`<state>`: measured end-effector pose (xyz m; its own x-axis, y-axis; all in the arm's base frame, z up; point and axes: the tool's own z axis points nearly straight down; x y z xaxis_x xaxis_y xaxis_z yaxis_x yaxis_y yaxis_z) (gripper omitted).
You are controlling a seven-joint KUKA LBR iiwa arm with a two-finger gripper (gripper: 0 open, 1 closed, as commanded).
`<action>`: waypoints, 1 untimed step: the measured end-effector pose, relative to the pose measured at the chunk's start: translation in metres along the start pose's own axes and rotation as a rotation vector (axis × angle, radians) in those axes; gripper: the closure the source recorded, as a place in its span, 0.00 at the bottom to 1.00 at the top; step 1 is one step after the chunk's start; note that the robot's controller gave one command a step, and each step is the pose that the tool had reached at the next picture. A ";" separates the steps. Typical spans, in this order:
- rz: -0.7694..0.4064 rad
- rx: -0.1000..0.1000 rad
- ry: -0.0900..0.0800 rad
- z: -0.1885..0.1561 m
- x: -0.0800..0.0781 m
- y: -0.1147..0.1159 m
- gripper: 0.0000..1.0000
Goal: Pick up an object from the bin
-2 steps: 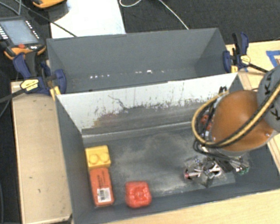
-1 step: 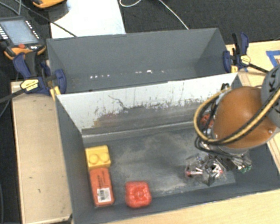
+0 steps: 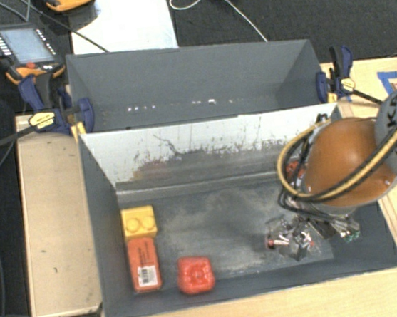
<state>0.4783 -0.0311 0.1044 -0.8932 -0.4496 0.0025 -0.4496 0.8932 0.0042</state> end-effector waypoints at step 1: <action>0.001 -0.003 0.004 -0.022 0.001 0.001 1.00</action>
Offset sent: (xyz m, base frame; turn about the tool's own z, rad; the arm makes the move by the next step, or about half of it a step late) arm -0.0001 0.0000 0.0492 0.0000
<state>0.4769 -0.0308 0.1266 -0.8936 -0.4488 0.0068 -0.4488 0.8936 0.0073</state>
